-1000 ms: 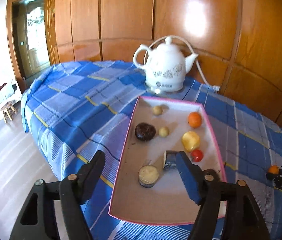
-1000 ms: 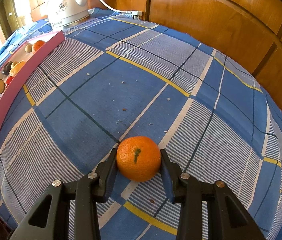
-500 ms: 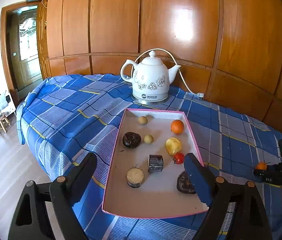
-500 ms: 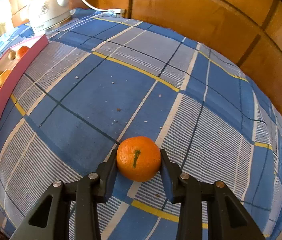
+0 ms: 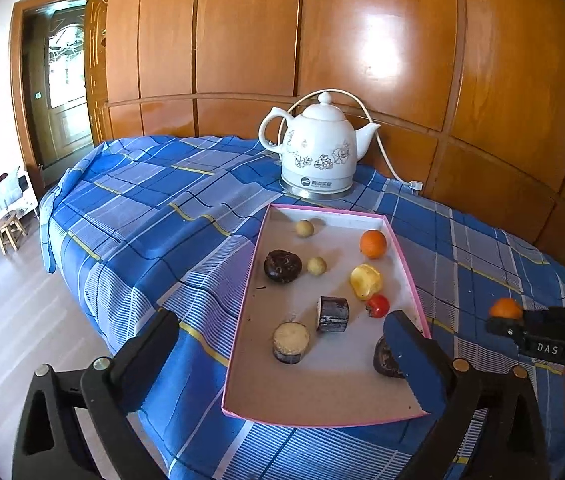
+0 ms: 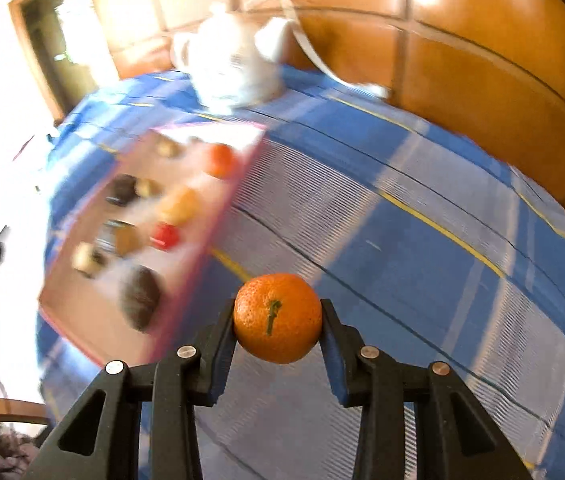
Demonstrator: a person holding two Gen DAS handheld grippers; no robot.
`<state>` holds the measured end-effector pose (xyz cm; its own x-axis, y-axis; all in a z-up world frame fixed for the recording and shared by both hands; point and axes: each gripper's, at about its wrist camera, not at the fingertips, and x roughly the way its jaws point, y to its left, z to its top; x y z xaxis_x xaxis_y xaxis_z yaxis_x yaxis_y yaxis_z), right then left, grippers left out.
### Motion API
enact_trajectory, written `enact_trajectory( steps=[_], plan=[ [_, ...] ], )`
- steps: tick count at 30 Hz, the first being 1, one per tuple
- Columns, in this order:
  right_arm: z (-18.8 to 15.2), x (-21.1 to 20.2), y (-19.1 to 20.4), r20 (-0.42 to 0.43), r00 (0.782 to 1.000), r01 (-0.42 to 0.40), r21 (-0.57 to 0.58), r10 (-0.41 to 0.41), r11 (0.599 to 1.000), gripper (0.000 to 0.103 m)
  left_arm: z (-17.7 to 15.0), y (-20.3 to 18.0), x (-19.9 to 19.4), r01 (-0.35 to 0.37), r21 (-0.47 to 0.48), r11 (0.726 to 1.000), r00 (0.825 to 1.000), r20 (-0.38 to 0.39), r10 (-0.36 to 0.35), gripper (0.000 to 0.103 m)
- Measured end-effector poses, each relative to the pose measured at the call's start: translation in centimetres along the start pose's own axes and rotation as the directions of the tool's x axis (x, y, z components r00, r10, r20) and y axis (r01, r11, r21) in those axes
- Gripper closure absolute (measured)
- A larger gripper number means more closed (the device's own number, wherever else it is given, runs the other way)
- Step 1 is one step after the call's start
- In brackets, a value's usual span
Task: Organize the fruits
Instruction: 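Carry the mandarin into the tray and open the right tool, then withdraw the right tool from the tray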
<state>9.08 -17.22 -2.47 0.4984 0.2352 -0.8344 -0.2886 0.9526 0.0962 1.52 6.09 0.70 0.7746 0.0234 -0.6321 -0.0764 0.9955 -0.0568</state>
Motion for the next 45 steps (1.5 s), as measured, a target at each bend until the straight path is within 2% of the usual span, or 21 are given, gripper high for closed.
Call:
enact_trajectory(
  steps=[3, 9, 14, 19, 24, 26, 29, 37, 45],
  plan=[
    [1.6, 0.2, 3.1, 0.018, 0.998, -0.064, -0.043, 0.065, 0.997, 0.064, 0.0, 0.3, 0.1, -0.004, -0.004, 1.000, 1.000, -0.002, 0.004, 0.000],
    [4.5, 1.8, 7.4, 0.022, 0.992, -0.119, -0.101, 0.122, 0.988, 0.064, -0.2, 1.0, 0.6, -0.013, -0.016, 1.000, 1.000, -0.011, 0.013, 0.000],
    [6.3, 3.7, 9.4, 0.015, 0.991, -0.133, -0.117, 0.135, 0.984, 0.063, -0.6, 1.9, 1.3, -0.033, -0.031, 0.999, 0.999, -0.024, 0.032, 0.000],
    [7.6, 6.4, 10.2, -0.009, 0.990, -0.140, -0.077, 0.140, 0.987, 0.062, -0.8, 2.9, 2.0, -0.057, -0.047, 0.997, 0.998, -0.038, 0.055, 0.000],
    [7.7, 10.0, 11.0, -0.086, 0.989, -0.126, -0.078, 0.120, 0.989, 0.062, -1.1, 3.4, 2.5, -0.069, -0.051, 0.996, 0.997, -0.050, 0.067, 0.000],
    [7.4, 10.7, 11.1, -0.107, 0.984, -0.147, -0.070, 0.139, 0.987, 0.062, -1.2, 3.3, 2.7, -0.071, -0.045, 0.996, 0.996, -0.056, 0.069, 0.000],
    [7.2, 10.6, 11.1, -0.100, 0.983, -0.160, -0.058, 0.154, 0.985, 0.054, -1.3, 3.1, 2.9, -0.076, -0.037, 0.996, 0.996, -0.059, 0.074, 0.000],
    [6.7, 8.3, 10.6, -0.046, 0.983, -0.181, -0.029, 0.179, 0.983, 0.053, -1.2, 2.7, 2.7, -0.072, -0.030, 0.997, 0.996, -0.055, 0.071, 0.000],
    [5.1, 6.2, 10.6, 0.005, 0.991, -0.131, -0.044, 0.132, 0.990, 0.053, -1.1, 1.9, 1.7, -0.063, -0.011, 0.998, 0.997, -0.033, 0.063, 0.000]
  ],
)
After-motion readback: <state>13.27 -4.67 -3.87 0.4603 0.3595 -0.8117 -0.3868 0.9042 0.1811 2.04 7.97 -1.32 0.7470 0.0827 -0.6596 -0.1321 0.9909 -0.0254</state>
